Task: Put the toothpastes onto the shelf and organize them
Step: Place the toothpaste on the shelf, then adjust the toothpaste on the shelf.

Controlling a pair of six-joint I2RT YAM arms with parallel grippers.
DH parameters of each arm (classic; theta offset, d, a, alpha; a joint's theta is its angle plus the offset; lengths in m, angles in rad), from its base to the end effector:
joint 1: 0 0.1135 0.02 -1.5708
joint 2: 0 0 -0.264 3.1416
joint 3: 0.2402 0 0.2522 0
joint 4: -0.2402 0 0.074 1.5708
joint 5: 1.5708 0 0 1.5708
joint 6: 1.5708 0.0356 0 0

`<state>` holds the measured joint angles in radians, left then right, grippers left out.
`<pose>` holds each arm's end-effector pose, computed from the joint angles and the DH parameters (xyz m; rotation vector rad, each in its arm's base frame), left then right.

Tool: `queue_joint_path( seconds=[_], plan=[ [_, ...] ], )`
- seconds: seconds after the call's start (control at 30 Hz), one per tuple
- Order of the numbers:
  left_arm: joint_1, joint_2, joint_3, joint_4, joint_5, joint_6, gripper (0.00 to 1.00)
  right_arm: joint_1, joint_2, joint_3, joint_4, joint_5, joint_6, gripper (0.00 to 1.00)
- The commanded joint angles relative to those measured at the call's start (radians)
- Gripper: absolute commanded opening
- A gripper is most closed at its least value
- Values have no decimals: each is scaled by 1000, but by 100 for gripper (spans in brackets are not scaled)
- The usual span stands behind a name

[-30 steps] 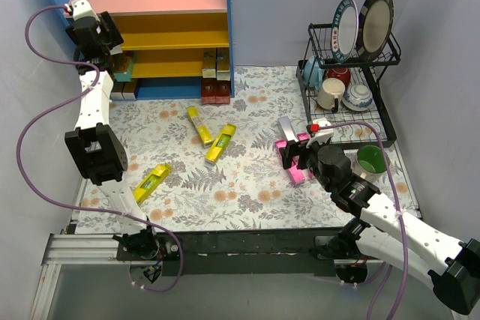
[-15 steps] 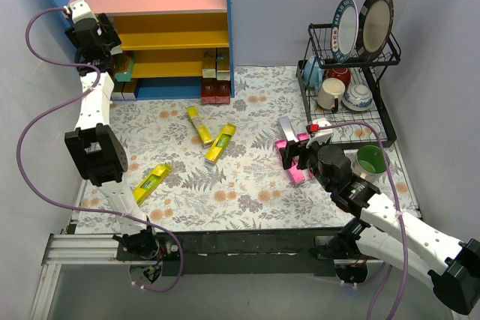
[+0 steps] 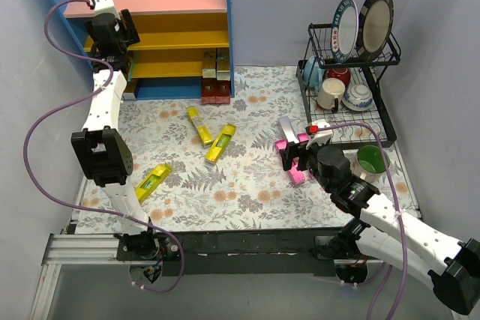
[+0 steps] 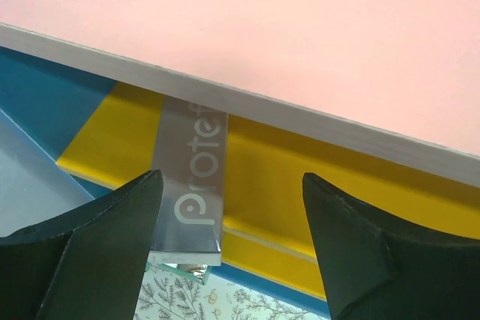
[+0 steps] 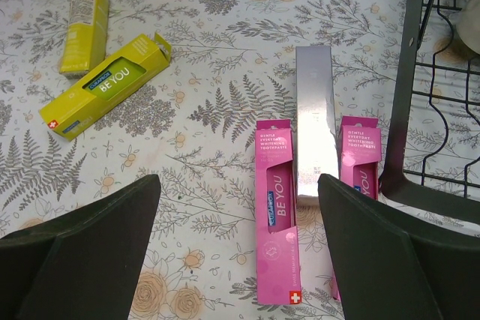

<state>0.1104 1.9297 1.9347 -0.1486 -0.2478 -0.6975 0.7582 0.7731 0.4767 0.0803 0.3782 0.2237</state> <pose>0.4610 0.0599 0.4064 -0.8393 1.4957 -0.2239 0.1451 0.1193 0.2607 -0.2041 1.7747 0.3715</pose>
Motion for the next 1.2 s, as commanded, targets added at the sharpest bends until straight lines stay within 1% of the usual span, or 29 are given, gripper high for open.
queue_joint_path(
  seconds=[0.0,0.07,0.13,0.23,0.37,0.4,0.43,0.53,0.67,0.8,1.0,1.17],
  plan=[
    [-3,-26,20,-2,-137,38,73,-5,-14,-3,50,-1,-18,94],
    [-2,-15,20,3,-169,42,72,-5,-11,-3,49,1,-20,94],
    [-2,-3,18,15,-217,61,69,-5,-12,-3,50,-1,-18,94],
    [-2,14,21,30,-251,75,64,-5,-11,-3,49,-1,-20,94],
    [-2,35,30,34,-254,75,59,-5,-11,-4,49,1,-18,94],
    [-2,40,33,34,-261,78,57,-5,-11,-4,49,1,-20,94],
    [-2,46,38,35,-269,81,53,-5,-8,-4,49,1,-18,94],
    [6,58,47,53,-294,89,47,-7,-5,-4,49,1,-20,94],
    [23,78,81,50,-294,82,41,-7,5,-4,50,-1,-20,94],
    [43,103,90,72,-286,95,41,-7,14,0,47,-1,-20,94],
    [61,124,121,57,-275,69,41,-8,31,3,47,-5,-21,94],
    [64,126,135,46,-300,50,42,-8,38,16,38,-5,-24,94]
  ],
)
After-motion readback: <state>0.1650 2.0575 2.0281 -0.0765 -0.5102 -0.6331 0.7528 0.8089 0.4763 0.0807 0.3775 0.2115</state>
